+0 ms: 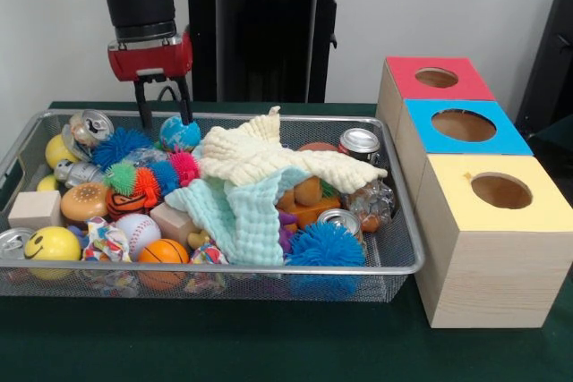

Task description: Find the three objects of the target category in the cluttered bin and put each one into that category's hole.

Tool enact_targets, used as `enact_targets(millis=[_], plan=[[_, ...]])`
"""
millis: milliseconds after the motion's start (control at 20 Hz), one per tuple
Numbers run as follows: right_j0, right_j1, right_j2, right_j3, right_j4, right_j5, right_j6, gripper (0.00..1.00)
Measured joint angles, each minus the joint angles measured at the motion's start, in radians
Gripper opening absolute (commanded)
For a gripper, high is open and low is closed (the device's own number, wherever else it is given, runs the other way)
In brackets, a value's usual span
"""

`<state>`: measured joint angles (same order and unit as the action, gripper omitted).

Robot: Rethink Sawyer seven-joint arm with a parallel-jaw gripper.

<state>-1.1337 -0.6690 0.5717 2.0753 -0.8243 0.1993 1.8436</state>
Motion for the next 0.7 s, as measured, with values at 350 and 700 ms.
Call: enact_targets(millis=[350, 700], plan=[[0.001, 0.036, -0.051, 0.0, -0.047, -0.07, 0.0, 1.0], [-0.001, 0.045, -0.066, 0.0, -0.054, -0.08, 0.0, 1.0]])
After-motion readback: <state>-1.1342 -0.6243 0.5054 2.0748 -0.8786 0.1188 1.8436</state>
